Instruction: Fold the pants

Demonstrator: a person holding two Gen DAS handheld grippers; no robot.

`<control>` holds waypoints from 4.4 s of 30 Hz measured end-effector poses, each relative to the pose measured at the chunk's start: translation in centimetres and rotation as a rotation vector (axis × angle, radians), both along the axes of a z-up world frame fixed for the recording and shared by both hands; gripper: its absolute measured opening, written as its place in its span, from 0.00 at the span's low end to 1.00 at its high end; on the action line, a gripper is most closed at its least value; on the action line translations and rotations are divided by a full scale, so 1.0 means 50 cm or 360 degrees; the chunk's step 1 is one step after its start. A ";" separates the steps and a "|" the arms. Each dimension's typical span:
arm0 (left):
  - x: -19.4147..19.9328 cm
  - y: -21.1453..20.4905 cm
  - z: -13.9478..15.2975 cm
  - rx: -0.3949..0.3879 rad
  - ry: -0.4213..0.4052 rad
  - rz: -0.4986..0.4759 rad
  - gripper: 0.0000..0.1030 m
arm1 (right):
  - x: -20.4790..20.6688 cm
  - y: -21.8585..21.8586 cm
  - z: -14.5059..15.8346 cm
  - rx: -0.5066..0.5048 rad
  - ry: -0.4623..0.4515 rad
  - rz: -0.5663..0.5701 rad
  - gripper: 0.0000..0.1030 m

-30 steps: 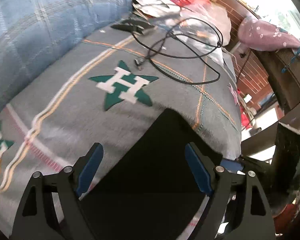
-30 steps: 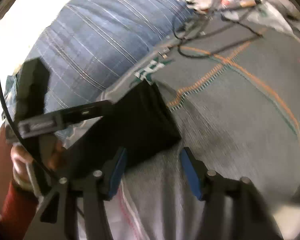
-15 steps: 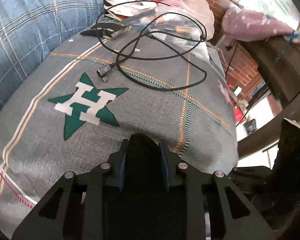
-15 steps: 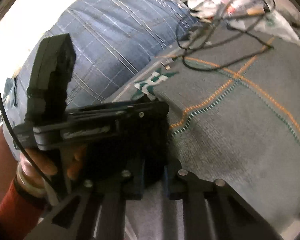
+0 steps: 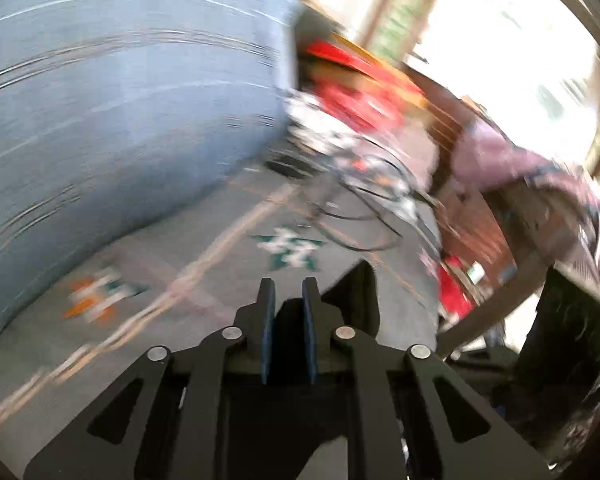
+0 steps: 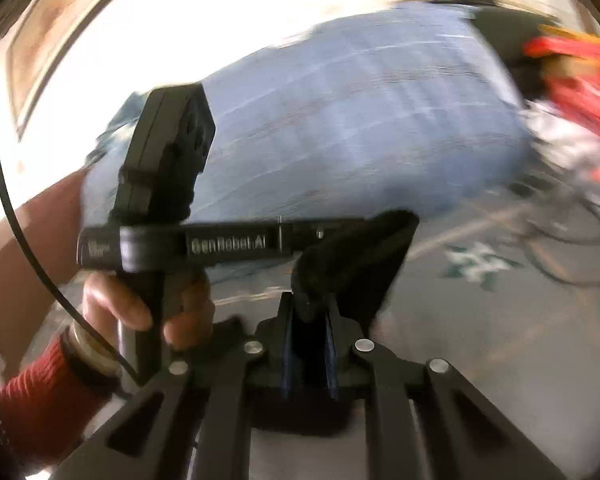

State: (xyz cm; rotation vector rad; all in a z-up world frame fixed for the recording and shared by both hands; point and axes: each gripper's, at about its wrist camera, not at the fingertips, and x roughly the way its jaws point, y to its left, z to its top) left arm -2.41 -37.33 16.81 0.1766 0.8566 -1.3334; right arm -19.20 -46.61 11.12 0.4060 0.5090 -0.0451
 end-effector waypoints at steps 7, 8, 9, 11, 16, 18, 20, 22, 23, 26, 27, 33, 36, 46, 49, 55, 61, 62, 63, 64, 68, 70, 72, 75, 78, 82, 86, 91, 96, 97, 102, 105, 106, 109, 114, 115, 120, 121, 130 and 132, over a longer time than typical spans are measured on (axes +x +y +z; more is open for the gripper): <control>0.106 0.307 -0.078 0.0077 0.0139 0.0569 0.60 | 0.171 0.197 -0.134 0.0050 0.0273 0.0439 0.13; 0.103 0.327 -0.095 0.0098 0.0160 0.0605 0.60 | 0.194 0.219 -0.166 0.0063 0.0367 0.0472 0.19; 0.102 0.349 -0.110 0.0121 0.0179 0.0641 0.60 | 0.205 0.230 -0.184 0.0064 0.0431 0.0471 0.24; 0.093 0.384 -0.138 0.0157 0.0207 0.0682 0.61 | 0.197 0.234 -0.185 0.0104 0.0433 0.0494 0.29; 0.062 0.394 -0.172 0.0108 0.0305 0.0716 0.74 | 0.097 0.125 -0.092 0.0212 0.0204 0.0414 0.59; 0.053 0.382 -0.175 0.0088 0.0336 0.0725 0.75 | 0.081 0.072 -0.076 0.0115 0.0207 0.0246 0.56; 0.042 0.353 -0.189 0.0125 0.0345 0.0751 0.75 | 0.091 0.032 -0.079 0.0043 0.0259 0.0125 0.32; 0.026 0.332 -0.196 0.0160 0.0317 0.0764 0.75 | 0.116 0.017 -0.095 0.0055 0.0290 0.0108 0.10; 0.019 0.326 -0.196 0.0152 0.0298 0.0770 0.75 | 0.137 0.015 -0.110 0.0069 0.0301 0.0127 0.10; 0.007 0.304 -0.206 0.0131 0.0301 0.0768 0.75 | 0.180 0.024 -0.151 0.0049 0.0363 0.0154 0.10; 0.009 0.295 -0.219 0.0202 0.0274 0.0813 0.75 | 0.193 0.026 -0.172 0.0060 0.0400 0.0172 0.10; 0.006 0.290 -0.244 0.0284 0.0208 0.0888 0.75 | 0.194 0.030 -0.204 0.0074 0.0447 0.0184 0.10; 0.003 0.297 -0.234 0.0290 0.0209 0.0894 0.75 | 0.171 0.035 -0.174 0.0048 0.0432 0.0180 0.15; 0.036 0.285 -0.218 0.0258 0.0205 0.1014 0.75 | 0.088 0.082 -0.150 0.0032 0.0406 0.0255 0.16; 0.044 0.285 -0.236 0.0270 0.0228 0.1038 0.75 | 0.096 0.099 -0.175 0.0009 0.0463 0.0288 0.17; 0.034 0.299 -0.233 0.0258 0.0233 0.1048 0.75 | 0.098 0.107 -0.182 0.0013 0.0472 0.0290 0.20; -0.016 0.376 -0.215 0.0220 0.0304 0.1121 0.75 | 0.083 0.123 -0.147 0.0046 0.0383 0.0315 0.38; -0.031 0.393 -0.211 0.0214 0.0274 0.1140 0.75 | 0.082 0.131 -0.144 0.0046 0.0379 0.0322 0.38; -0.045 0.407 -0.208 0.0213 0.0247 0.1156 0.75 | 0.083 0.137 -0.141 0.0043 0.0380 0.0322 0.38; -0.063 0.429 -0.205 0.0216 0.0218 0.1172 0.75 | 0.084 0.143 -0.139 0.0041 0.0384 0.0318 0.38; -0.106 0.488 -0.204 0.0226 0.0166 0.1267 0.75 | 0.087 0.162 -0.130 0.0108 0.0368 0.0315 0.38; -0.127 0.519 -0.204 0.0206 0.0174 0.1297 0.75 | 0.090 0.174 -0.130 0.0130 0.0374 0.0312 0.41; -0.141 0.540 -0.203 0.0202 0.0185 0.1322 0.75 | 0.092 0.190 -0.128 0.0125 0.0394 0.0302 0.50; -0.158 0.562 -0.192 0.0203 0.0164 0.1335 0.75 | 0.094 0.213 -0.118 0.0102 0.0391 0.0319 0.50; -0.173 0.572 -0.181 0.0196 0.0127 0.1347 0.80 | 0.093 0.227 -0.100 0.0103 0.0359 0.0311 0.50; -0.179 0.584 -0.170 0.0162 0.0144 0.1344 0.80 | 0.085 0.245 -0.071 0.0113 0.0294 0.0325 0.50; -0.191 0.596 -0.162 0.0153 0.0097 0.1355 0.80 | 0.086 0.259 -0.066 0.0132 0.0279 0.0338 0.56; -0.179 0.612 -0.171 0.0130 0.0160 0.1401 0.80 | 0.111 0.269 -0.075 0.0101 0.0309 0.0369 0.56; -0.163 0.636 -0.179 0.0090 0.0185 0.1442 0.80 | 0.148 0.265 -0.089 0.0107 0.0341 0.0358 0.56; -0.159 0.643 -0.183 0.0078 0.0198 0.1454 0.80 | 0.158 0.264 -0.092 0.0107 0.0354 0.0352 0.56; -0.132 0.686 -0.216 0.0041 0.0295 0.1546 0.80 | 0.174 0.254 -0.091 0.0072 0.0361 0.0340 0.56; -0.121 0.717 -0.244 0.0027 0.0349 0.1626 0.80 | 0.177 0.238 -0.089 0.0050 0.0349 0.0321 0.58; -0.118 0.723 -0.251 0.0024 0.0366 0.1636 0.80 | 0.184 0.236 -0.095 0.0049 0.0364 0.0327 0.59; -0.099 0.736 -0.276 0.0057 0.0420 0.1698 0.80 | 0.206 0.239 -0.113 0.0011 0.0398 0.0351 0.59; -0.079 0.747 -0.282 0.0115 0.0387 0.1787 0.80 | 0.250 0.256 -0.136 -0.0124 0.0417 0.0344 0.57; -0.074 0.746 -0.279 0.0140 0.0364 0.1799 0.80 | 0.258 0.255 -0.139 -0.0113 0.0423 0.0354 0.56; -0.054 0.747 -0.276 0.0184 0.0326 0.1844 0.80 | 0.297 0.273 -0.171 -0.0154 0.0495 0.0404 0.57; -0.050 0.746 -0.277 0.0195 0.0323 0.1849 0.80 | 0.298 0.280 -0.175 -0.0191 0.0496 0.0419 0.58; -0.048 0.745 -0.284 0.0187 0.0345 0.1857 0.80 | 0.269 0.283 -0.138 -0.0128 0.0401 0.0464 0.58; -0.057 0.753 -0.283 0.0132 0.0373 0.1873 0.80 | 0.266 0.290 -0.120 -0.0115 0.0363 0.0518 0.58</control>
